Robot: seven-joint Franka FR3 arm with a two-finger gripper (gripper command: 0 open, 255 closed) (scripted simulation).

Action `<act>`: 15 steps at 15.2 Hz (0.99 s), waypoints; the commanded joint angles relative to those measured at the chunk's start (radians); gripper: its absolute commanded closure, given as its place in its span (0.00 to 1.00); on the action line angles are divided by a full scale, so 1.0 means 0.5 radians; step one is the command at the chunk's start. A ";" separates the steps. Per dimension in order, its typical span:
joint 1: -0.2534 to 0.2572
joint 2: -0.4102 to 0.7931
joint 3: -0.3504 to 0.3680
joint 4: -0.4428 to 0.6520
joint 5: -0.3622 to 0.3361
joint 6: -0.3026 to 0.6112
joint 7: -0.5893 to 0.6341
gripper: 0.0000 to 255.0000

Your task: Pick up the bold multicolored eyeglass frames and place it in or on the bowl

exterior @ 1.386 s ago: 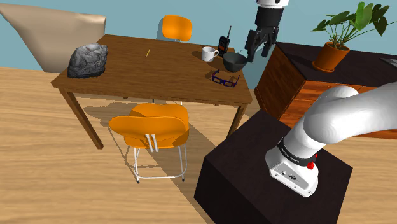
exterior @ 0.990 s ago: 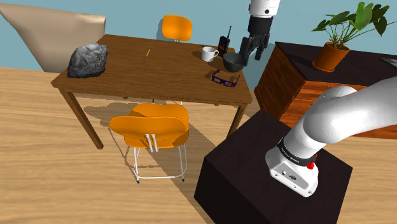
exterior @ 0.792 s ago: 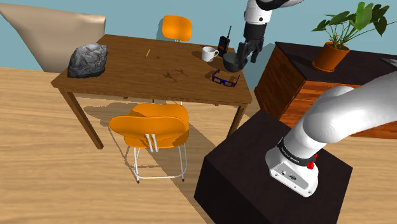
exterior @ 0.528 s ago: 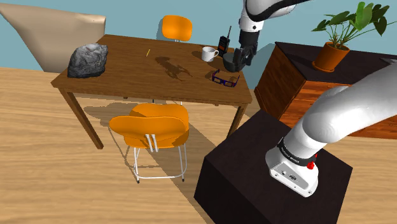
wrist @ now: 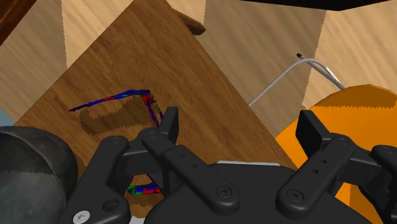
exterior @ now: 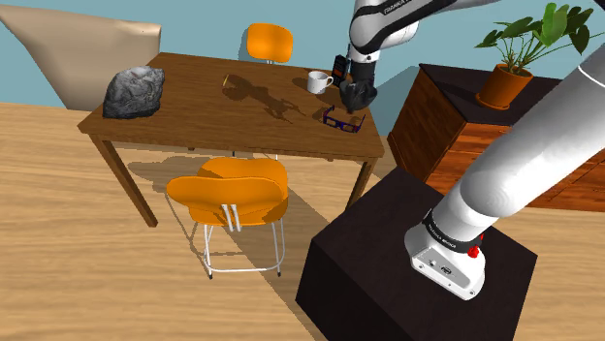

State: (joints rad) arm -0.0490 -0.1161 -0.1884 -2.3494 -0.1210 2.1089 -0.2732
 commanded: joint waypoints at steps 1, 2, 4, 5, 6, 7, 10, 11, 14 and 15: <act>-0.005 0.147 -0.016 0.065 0.001 0.088 -0.059 0.00; -0.011 0.225 -0.024 0.107 0.005 0.127 -0.092 0.00; -0.024 0.383 -0.035 0.200 0.016 0.197 -0.157 0.00; -0.031 0.462 -0.039 0.250 0.023 0.228 -0.189 0.00; -0.040 0.540 -0.041 0.303 0.030 0.257 -0.220 0.00; -0.049 0.619 -0.042 0.359 0.037 0.283 -0.251 0.00; -0.082 0.854 -0.037 0.540 0.060 0.347 -0.339 0.00; -0.094 0.933 -0.034 0.606 0.067 0.362 -0.367 0.00; -0.127 1.129 -0.021 0.782 0.081 0.391 -0.431 0.00; -0.130 1.145 -0.019 0.777 0.082 0.413 -0.432 0.00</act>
State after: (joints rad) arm -0.1097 0.4356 -0.1990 -1.9745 -0.0814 2.3066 -0.4823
